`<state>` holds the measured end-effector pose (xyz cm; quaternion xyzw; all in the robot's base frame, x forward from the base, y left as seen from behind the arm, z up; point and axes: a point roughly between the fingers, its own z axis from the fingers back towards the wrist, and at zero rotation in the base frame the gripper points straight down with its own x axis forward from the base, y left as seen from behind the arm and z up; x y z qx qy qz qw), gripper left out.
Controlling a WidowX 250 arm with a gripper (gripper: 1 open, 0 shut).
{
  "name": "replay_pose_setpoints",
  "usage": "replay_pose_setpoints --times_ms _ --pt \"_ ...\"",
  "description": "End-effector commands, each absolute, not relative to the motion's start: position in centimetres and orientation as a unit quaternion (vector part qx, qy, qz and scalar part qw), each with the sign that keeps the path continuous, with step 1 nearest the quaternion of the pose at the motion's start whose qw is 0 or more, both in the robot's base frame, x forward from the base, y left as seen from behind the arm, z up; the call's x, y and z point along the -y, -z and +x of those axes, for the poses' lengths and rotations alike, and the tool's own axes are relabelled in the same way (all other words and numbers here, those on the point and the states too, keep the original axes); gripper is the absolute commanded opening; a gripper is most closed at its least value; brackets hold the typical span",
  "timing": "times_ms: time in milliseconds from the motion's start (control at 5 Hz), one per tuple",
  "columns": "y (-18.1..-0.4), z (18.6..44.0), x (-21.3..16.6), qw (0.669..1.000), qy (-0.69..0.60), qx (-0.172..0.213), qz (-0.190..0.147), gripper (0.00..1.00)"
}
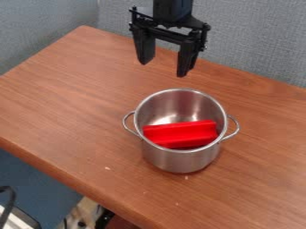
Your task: Move the red object from the metal pot to the table
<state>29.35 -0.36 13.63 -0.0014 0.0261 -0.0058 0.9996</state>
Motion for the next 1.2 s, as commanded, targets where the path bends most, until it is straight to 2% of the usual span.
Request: replay_pose_setpoints --times_ms 0,400,1000 --pt "-13.1 29.1 0.7 0.999 0.012 -0.035 -0.001 1.00" --pt "-12.3 27.1 3.8 0.990 0.138 -0.037 -0.001 1.00" --pt "-10.6 26.7 6.5 0.972 0.231 -0.037 0.007 1.00"
